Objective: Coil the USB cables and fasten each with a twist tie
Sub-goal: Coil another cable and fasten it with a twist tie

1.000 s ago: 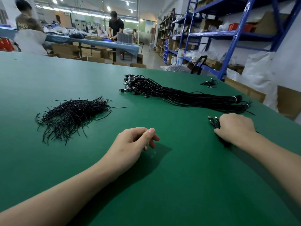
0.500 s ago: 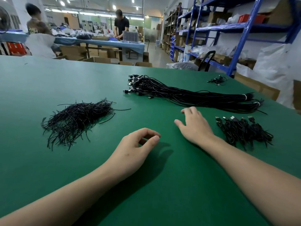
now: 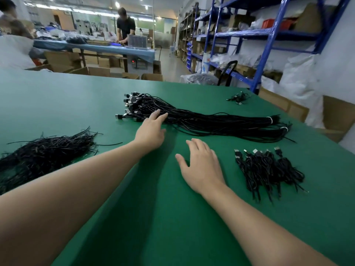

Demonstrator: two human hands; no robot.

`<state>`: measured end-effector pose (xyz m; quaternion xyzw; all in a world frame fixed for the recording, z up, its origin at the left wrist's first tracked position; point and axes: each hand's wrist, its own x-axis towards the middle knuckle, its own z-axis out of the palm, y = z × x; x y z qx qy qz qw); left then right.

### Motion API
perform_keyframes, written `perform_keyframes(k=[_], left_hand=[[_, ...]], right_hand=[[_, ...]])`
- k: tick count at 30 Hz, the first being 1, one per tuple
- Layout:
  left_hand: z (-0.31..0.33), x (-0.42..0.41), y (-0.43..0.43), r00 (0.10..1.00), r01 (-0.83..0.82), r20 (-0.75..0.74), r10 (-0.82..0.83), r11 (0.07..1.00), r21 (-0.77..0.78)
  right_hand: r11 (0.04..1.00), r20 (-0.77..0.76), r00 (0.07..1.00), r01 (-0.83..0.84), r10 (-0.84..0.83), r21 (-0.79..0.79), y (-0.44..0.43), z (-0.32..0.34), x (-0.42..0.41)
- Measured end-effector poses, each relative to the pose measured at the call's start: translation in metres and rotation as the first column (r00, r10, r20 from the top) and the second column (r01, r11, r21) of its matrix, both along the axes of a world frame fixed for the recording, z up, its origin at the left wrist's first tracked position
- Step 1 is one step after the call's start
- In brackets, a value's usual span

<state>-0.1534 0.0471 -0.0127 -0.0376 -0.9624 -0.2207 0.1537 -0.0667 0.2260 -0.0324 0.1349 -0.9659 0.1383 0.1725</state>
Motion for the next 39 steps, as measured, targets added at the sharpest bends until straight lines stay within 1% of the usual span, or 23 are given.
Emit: perform_keyframes(k=[4,7,10,12,16,20,21,24,26,28,30,32,34,35,37,38,39], left_hand=[[-0.001,-0.033,0.005,0.999,-0.043,-0.023,0.039,0.981,-0.19],[0.004,-0.039,0.001,0.992,-0.084,-0.118,0.055,0.962,-0.262],[0.015,-0.039,-0.003,0.958,-0.119,-0.283,0.047,0.963,-0.243],[0.025,-0.038,-0.004,0.928,-0.12,-0.371,0.039,0.972,-0.2],[0.049,-0.031,-0.004,0.881,-0.13,-0.47,0.059,0.984,-0.121],[0.071,-0.02,-0.009,0.845,-0.111,-0.534,0.021,0.984,-0.137],[0.076,-0.017,-0.01,0.855,-0.09,-0.517,0.019,0.99,-0.111],[0.083,-0.007,-0.013,0.924,-0.007,-0.382,0.012,1.0,0.014],[0.082,0.003,-0.015,0.956,0.004,-0.291,0.017,0.998,0.07],[0.075,0.014,-0.02,0.978,0.007,-0.206,0.013,0.995,0.098],[0.065,0.028,-0.023,0.989,0.003,-0.146,0.011,0.996,0.094],[0.058,0.044,-0.029,0.994,-0.004,-0.104,0.011,0.998,0.068],[0.058,0.058,-0.044,0.993,-0.055,-0.102,0.063,0.995,0.08],[0.06,0.063,-0.055,0.986,-0.094,-0.122,0.113,0.984,0.148],[0.061,0.073,-0.074,0.964,-0.147,-0.151,0.218,0.913,0.38],[0.06,0.081,-0.079,0.965,-0.153,-0.129,0.23,0.886,0.438],[0.056,0.09,-0.078,0.974,-0.154,-0.082,0.209,0.887,0.435]], right_hand=[[1.0,0.01,1.0,-0.011,0.011,-0.012,0.001,-0.002,-0.003],[1.0,0.036,0.999,-0.018,0.018,-0.012,0.002,-0.003,-0.005],[1.0,0.059,0.998,-0.021,0.022,-0.017,0.003,-0.004,-0.006],[1.0,0.07,0.997,-0.021,0.023,-0.022,0.003,-0.004,-0.007],[0.999,0.077,0.997,-0.017,0.019,-0.029,0.003,-0.004,-0.007],[0.999,0.081,0.997,-0.007,0.009,-0.033,0.004,-0.003,-0.007],[1.0,0.083,0.997,-0.003,0.006,-0.031,0.004,-0.003,-0.007],[1.0,0.096,0.995,0.001,0.001,-0.026,0.005,-0.003,-0.006],[1.0,0.101,0.995,0.005,-0.003,-0.025,0.004,-0.002,-0.005],[1.0,0.107,0.994,0.01,-0.007,-0.029,0.004,-0.001,-0.005],[1.0,0.114,0.993,0.014,-0.011,-0.024,0.005,0.0,-0.005],[0.999,0.121,0.993,0.021,-0.018,-0.024,0.005,0.0,-0.005],[0.999,0.124,0.992,0.027,-0.023,-0.03,0.004,0.0,-0.005],[0.999,0.123,0.992,0.028,-0.024,-0.029,0.004,0.0,-0.005],[0.999,0.125,0.992,0.028,-0.024,-0.029,0.004,-0.001,-0.005],[0.999,0.127,0.992,0.028,-0.025,-0.028,0.004,-0.001,-0.005],[0.999,0.129,0.991,0.029,-0.025,-0.026,0.004,-0.001,-0.005]])
